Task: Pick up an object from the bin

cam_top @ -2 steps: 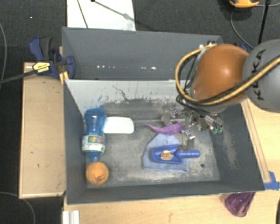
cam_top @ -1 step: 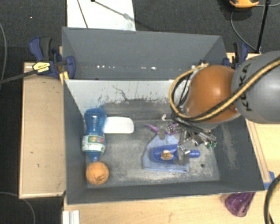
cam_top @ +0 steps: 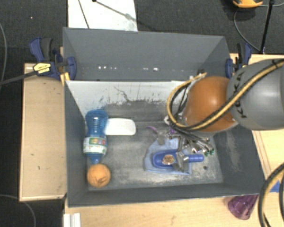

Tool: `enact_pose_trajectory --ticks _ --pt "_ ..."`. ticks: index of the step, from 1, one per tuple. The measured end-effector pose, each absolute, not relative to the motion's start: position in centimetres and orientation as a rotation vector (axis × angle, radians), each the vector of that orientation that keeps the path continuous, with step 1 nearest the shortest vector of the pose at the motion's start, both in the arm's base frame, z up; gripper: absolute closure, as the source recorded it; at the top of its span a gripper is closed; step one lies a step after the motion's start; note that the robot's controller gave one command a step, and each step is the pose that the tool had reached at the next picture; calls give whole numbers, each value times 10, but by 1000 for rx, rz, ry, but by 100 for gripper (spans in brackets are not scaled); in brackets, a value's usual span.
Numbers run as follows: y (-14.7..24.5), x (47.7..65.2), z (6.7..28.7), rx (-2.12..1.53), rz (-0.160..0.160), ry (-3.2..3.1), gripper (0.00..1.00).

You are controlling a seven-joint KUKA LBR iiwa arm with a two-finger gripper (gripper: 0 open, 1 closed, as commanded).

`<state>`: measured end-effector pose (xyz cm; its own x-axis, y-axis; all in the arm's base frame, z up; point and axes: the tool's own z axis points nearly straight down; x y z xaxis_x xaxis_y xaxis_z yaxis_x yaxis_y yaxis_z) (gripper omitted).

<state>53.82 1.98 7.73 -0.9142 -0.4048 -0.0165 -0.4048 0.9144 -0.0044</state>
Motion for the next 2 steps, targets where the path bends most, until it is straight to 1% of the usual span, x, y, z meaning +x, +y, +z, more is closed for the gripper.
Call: enact_pose_trajectory --ticks 1,2 --pt "31 540 72 -309 3 3121 100" --pt "31 540 72 -310 3 3121 100"
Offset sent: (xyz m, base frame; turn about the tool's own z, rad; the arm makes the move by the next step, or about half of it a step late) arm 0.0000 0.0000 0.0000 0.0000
